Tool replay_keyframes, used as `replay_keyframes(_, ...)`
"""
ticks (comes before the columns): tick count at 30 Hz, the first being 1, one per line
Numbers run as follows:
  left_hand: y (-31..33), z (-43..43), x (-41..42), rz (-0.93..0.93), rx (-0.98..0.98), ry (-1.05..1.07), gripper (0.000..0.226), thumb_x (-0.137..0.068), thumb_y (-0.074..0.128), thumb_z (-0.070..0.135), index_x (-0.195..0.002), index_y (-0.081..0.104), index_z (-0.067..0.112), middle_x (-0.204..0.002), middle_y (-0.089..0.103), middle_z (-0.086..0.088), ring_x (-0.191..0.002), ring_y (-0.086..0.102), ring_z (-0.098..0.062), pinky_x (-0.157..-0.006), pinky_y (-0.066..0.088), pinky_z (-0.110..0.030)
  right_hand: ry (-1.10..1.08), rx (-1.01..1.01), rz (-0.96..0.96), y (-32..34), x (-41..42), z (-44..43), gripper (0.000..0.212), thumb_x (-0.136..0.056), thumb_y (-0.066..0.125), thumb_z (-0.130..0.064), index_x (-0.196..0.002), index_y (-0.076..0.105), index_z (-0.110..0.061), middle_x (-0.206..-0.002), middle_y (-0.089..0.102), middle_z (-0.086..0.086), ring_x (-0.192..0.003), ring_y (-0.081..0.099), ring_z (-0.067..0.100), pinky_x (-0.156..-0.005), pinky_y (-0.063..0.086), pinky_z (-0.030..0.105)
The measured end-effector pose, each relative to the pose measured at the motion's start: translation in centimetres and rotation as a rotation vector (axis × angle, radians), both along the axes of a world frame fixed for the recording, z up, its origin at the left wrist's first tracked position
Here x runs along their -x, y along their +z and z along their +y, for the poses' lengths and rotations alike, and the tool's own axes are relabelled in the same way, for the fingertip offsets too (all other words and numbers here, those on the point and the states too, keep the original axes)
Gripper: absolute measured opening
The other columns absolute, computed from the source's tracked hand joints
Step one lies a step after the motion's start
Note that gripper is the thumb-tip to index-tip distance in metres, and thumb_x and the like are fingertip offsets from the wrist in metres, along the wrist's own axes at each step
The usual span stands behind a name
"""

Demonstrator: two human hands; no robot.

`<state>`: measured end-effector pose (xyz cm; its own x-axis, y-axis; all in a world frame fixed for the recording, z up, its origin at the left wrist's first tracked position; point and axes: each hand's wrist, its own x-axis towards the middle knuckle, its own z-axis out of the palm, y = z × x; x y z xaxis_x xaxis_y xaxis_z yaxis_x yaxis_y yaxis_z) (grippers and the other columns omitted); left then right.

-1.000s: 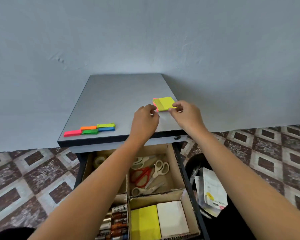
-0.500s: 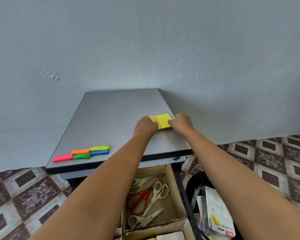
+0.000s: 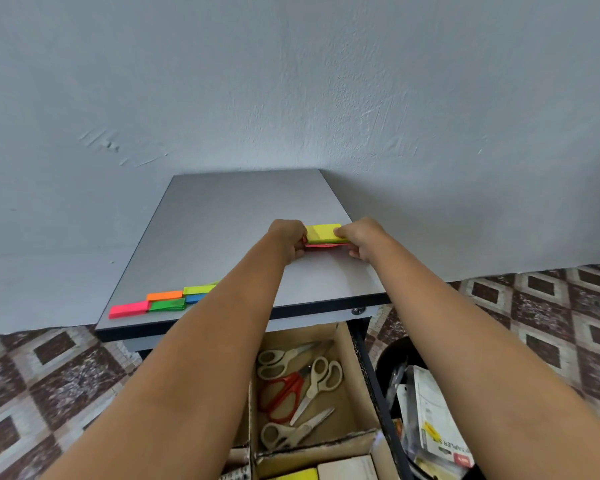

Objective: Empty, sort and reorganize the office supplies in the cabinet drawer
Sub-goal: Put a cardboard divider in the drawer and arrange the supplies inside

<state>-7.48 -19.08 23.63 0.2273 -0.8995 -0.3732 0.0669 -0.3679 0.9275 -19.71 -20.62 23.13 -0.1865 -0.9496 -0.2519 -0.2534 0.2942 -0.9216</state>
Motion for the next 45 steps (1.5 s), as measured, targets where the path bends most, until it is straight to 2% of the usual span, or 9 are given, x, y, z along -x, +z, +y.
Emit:
replay_keyframes(3,0.3,0.5,-0.5,0.102,-0.034,-0.008,0.024,-0.094,0.037,-0.002,-0.074,0.045,0.008,-0.072,0.046,-0.006,-0.062,0.047,-0.015,-0.083,0.042,-0.033,0.008,-0.050,-0.090,0.0,0.2,0.2,0.018,-0.088,0.062,-0.009,-0.084,0.046,-0.012,-0.085,0.048,0.005,-0.068,0.046,0.014,-0.054,0.039,0.024)
replay_keyframes(7,0.4,1.8,-1.4,0.376,-0.052,-0.009,0.020,-0.094,0.034,-0.008,-0.080,0.045,0.001,-0.078,0.048,-0.013,-0.066,0.052,-0.022,-0.074,0.049,-0.036,0.050,-0.124,-0.381,0.3,0.7,1.3,0.018,-0.092,0.053,-0.001,-0.078,0.045,-0.009,-0.074,0.045,0.006,-0.064,0.045,0.013,-0.053,0.042,0.022)
replay_keyframes(11,0.8,4.1,-1.9,0.503,-0.008,-0.121,0.012,-0.095,0.039,-0.007,-0.092,0.049,-0.001,-0.087,0.051,-0.017,-0.073,0.055,-0.024,-0.084,0.048,-0.035,0.086,-0.029,-0.489,1.0,1.6,3.9,0.021,-0.093,0.051,0.000,-0.075,0.047,-0.011,-0.072,0.047,0.006,-0.061,0.045,0.013,-0.039,0.042,0.016)
replay_keyframes(16,0.7,9.1,-2.2,0.501,0.113,-0.243,0.015,-0.094,0.043,-0.004,-0.094,0.058,-0.001,-0.087,0.058,-0.013,-0.076,0.059,-0.020,-0.065,0.057,-0.026,0.187,0.062,-0.513,1.6,3.0,9.4,0.018,-0.092,0.050,0.002,-0.084,0.056,-0.013,-0.074,0.055,0.005,-0.065,0.050,0.013,-0.046,0.047,0.017)
replay_keyframes(20,-0.9,14.0,-2.7,0.448,0.141,-0.288,0.026,-0.093,0.044,-0.005,-0.117,0.054,-0.003,-0.097,0.064,-0.015,-0.082,0.064,-0.022,-0.069,0.058,-0.027,0.265,0.049,-0.525,0.2,3.7,14.3,0.019,-0.090,0.051,0.003,-0.091,0.061,-0.012,-0.067,0.068,-0.001,-0.060,0.062,0.009,-0.051,0.050,0.018)
replay_keyframes(29,-6.0,24.0,-3.5,0.311,0.048,-0.288,0.016,-0.088,0.053,-0.004,-0.102,0.058,0.003,-0.089,0.069,-0.013,-0.070,0.069,-0.018,-0.056,0.055,-0.022,0.290,0.009,-0.397,-6.2,3.1,23.2,0.017,-0.091,0.056,-0.007,-0.098,0.066,-0.019,-0.098,0.072,0.003,-0.090,0.068,0.016,-0.076,0.057,0.030)
replay_keyframes(33,-8.2,26.1,-3.6,0.354,-0.056,-0.262,0.015,-0.087,0.055,-0.004,-0.101,0.059,0.001,-0.086,0.070,-0.013,-0.067,0.069,-0.018,-0.054,0.056,-0.024,0.251,-0.044,-0.306,-9.2,2.8,25.9,0.017,-0.091,0.058,-0.008,-0.098,0.068,-0.019,-0.104,0.071,0.006,-0.102,0.065,0.025,-0.093,0.050,0.046)
replay_keyframes(38,-10.2,27.7,-3.6,0.322,-0.123,-0.240,0.016,-0.094,0.048,0.000,-0.105,0.060,-0.001,-0.087,0.069,-0.015,-0.069,0.067,-0.021,-0.061,0.059,-0.027,0.214,-0.074,-0.268,-11.1,2.7,27.5,0.019,-0.091,0.058,-0.006,-0.091,0.069,-0.021,-0.095,0.072,0.003,-0.095,0.065,0.023,-0.090,0.052,0.042)
replay_keyframes(45,-11.5,28.4,-2.9,0.176,-0.126,-0.216,0.009,-0.092,0.051,-0.003,-0.094,0.057,0.002,-0.080,0.066,-0.013,-0.058,0.067,-0.015,-0.052,0.056,-0.025,0.148,-0.105,-0.231,-12.6,2.8,28.3,0.020,-0.092,0.056,-0.005,-0.086,0.068,-0.020,-0.093,0.072,0.004,-0.095,0.066,0.027,-0.091,0.051,0.048)
